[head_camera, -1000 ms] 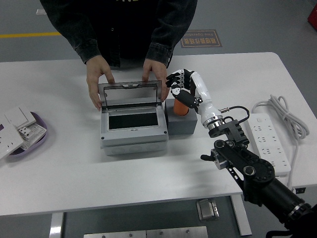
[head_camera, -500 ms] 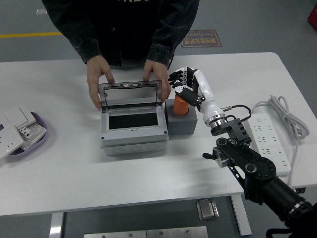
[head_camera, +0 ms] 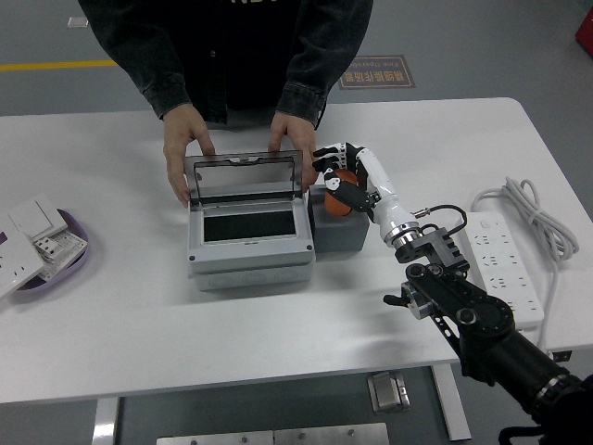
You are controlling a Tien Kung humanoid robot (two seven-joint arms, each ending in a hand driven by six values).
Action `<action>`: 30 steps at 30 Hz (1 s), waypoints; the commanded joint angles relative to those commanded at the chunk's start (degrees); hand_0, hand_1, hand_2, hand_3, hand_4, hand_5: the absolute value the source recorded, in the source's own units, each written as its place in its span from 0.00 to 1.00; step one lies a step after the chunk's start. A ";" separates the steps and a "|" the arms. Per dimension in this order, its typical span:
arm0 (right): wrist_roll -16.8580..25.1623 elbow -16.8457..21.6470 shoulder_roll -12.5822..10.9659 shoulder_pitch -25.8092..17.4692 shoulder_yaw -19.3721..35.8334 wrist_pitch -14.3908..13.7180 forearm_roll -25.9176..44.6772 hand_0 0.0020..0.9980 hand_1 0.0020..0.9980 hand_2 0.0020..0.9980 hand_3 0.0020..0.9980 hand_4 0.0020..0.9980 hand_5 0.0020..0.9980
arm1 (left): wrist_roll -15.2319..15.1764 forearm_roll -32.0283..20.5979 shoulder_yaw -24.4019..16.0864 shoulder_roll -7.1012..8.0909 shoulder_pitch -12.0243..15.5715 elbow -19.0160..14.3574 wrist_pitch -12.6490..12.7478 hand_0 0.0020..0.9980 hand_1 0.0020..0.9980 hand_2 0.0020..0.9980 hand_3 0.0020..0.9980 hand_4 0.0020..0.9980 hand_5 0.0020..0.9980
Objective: Pick up the cylinder from the cube,place it in the box,flap close box
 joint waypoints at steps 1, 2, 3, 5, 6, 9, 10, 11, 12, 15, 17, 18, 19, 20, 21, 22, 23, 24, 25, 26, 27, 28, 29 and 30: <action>-0.01 -0.21 0.03 0.01 -0.04 0.07 0.01 0.68 0.62 0.61 0.65 0.57 0.02 | -0.01 -0.02 0.03 0.00 0.00 0.00 -0.01 0.60 0.58 0.57 0.61 0.69 0.29; -0.01 -0.44 0.09 0.01 -0.07 0.14 0.02 0.68 0.62 0.61 0.65 0.57 0.02 | -0.01 0.00 0.04 -0.01 -0.02 0.00 -0.01 0.60 0.58 0.57 0.61 0.69 0.29; -0.02 -0.60 0.13 0.02 -0.09 0.19 0.03 0.68 0.62 0.61 0.65 0.57 0.02 | -0.03 0.00 0.06 -0.01 -0.03 0.01 -0.02 0.60 0.58 0.57 0.61 0.69 0.29; -0.07 -0.91 0.22 0.05 -0.15 0.28 0.04 0.75 0.63 0.63 0.65 0.68 0.08 | -0.07 -0.04 0.15 -0.02 -0.08 0.02 -0.03 0.60 0.58 0.57 0.61 0.69 0.29; -0.10 -1.03 0.24 0.07 -0.18 0.32 0.03 0.75 0.63 0.63 0.65 0.68 0.08 | -0.09 -0.04 0.16 -0.03 -0.10 0.03 -0.04 0.60 0.58 0.57 0.61 0.69 0.29; -0.22 -1.31 0.31 0.13 -0.28 0.42 -0.06 0.75 0.63 0.63 0.65 0.68 0.08 | -0.09 0.02 0.18 -0.04 -0.16 0.03 -0.06 0.60 0.58 0.57 0.61 0.69 0.29; -0.26 -1.37 0.33 0.14 -0.31 0.45 -0.09 0.75 0.63 0.63 0.65 0.68 0.08 | -0.09 0.04 0.18 -0.03 -0.17 0.02 -0.07 0.60 0.58 0.57 0.61 0.69 0.29; -0.29 -1.42 0.34 0.15 -0.34 0.48 -0.12 0.77 0.64 0.63 0.64 0.74 0.12 | -0.09 0.05 0.19 -0.03 -0.17 0.03 -0.07 0.60 0.58 0.57 0.61 0.69 0.29; -0.33 -1.47 0.35 0.17 -0.38 0.48 -0.14 0.77 0.64 0.63 0.64 0.74 0.12 | -0.10 0.03 0.23 -0.03 -0.18 0.03 -0.07 0.60 0.58 0.57 0.61 0.69 0.29; -0.42 -1.66 0.39 0.19 -0.57 0.44 -0.17 0.77 0.64 0.63 0.64 0.74 0.12 | -0.16 -0.04 0.36 -0.03 -0.20 0.05 -0.08 0.60 0.58 0.57 0.61 0.69 0.29; -0.46 -1.86 0.44 0.16 -0.71 0.41 -0.19 0.77 0.64 0.63 0.64 0.76 0.14 | -0.20 -0.08 0.44 -0.03 -0.23 0.06 -0.09 0.60 0.58 0.57 0.61 0.69 0.29; -0.47 -1.95 0.47 0.13 -0.77 0.41 -0.18 0.77 0.64 0.63 0.64 0.76 0.14 | -0.21 -0.09 0.47 -0.04 -0.25 0.07 -0.10 0.60 0.58 0.57 0.61 0.69 0.29; -0.47 -2.03 0.50 0.10 -0.81 0.42 -0.15 0.77 0.64 0.63 0.64 0.76 0.14 | -0.22 -0.08 0.49 -0.05 -0.26 0.07 -0.11 0.60 0.58 0.57 0.61 0.69 0.29; -0.48 -2.10 0.52 0.09 -0.84 0.43 -0.13 0.77 0.64 0.63 0.64 0.76 0.14 | -0.23 -0.07 0.50 -0.05 -0.27 0.07 -0.11 0.60 0.58 0.57 0.61 0.69 0.29; -0.51 -2.15 0.53 0.07 -0.87 0.45 -0.10 0.77 0.64 0.63 0.64 0.76 0.14 | -0.24 -0.09 0.53 -0.06 -0.27 0.07 -0.11 0.60 0.58 0.57 0.61 0.69 0.29; -0.56 -2.19 0.54 0.07 -0.93 0.50 -0.07 0.77 0.64 0.63 0.64 0.76 0.14 | -0.23 -0.11 0.52 -0.08 -0.27 0.07 -0.10 0.60 0.58 0.57 0.61 0.69 0.29; -0.63 -2.24 0.54 0.08 -0.99 0.58 -0.04 0.78 0.64 0.63 0.63 0.77 0.15 | -0.21 -0.09 0.50 -0.10 -0.25 0.06 -0.09 0.60 0.58 0.57 0.61 0.69 0.29; -0.70 -2.29 0.54 0.10 -1.06 0.67 -0.01 0.78 0.64 0.63 0.63 0.77 0.15 | -0.18 -0.06 0.48 -0.12 -0.23 0.05 -0.09 0.60 0.58 0.57 0.61 0.69 0.29; -0.78 -2.32 0.52 0.13 -1.13 0.78 -0.01 0.78 0.64 0.63 0.63 0.77 0.15 | -0.15 -0.05 0.47 -0.14 -0.20 0.03 -0.08 0.60 0.58 0.57 0.61 0.69 0.29; -0.86 -2.37 0.50 0.15 -1.20 0.88 0.02 0.78 0.64 0.63 0.63 0.77 0.15 | -0.12 -0.09 0.50 -0.15 -0.17 0.02 -0.07 0.60 0.58 0.57 0.61 0.69 0.29; -0.89 -2.41 0.49 0.17 -1.24 0.93 0.04 0.78 0.64 0.63 0.63 0.77 0.15 | -0.10 -0.09 0.52 -0.15 -0.14 0.01 -0.07 0.60 0.58 0.57 0.61 0.69 0.29; -0.91 -2.44 0.48 0.19 -1.28 0.97 0.07 0.78 0.64 0.63 0.63 0.77 0.15 | -0.07 -0.04 0.49 -0.15 -0.13 0.00 -0.07 0.60 0.58 0.57 0.61 0.69 0.29; -0.92 -2.48 0.48 0.20 -1.31 1.01 0.11 0.72 0.64 0.61 0.62 0.77 0.17 | -0.06 0.00 0.47 -0.14 -0.11 0.00 -0.08 0.60 0.58 0.57 0.61 0.69 0.29; -0.90 -2.54 0.49 0.21 -1.34 1.04 0.19 0.72 0.64 0.61 0.62 0.77 0.17 | -0.08 0.01 0.49 -0.13 -0.11 0.00 -0.08 0.60 0.58 0.57 0.61 0.69 0.29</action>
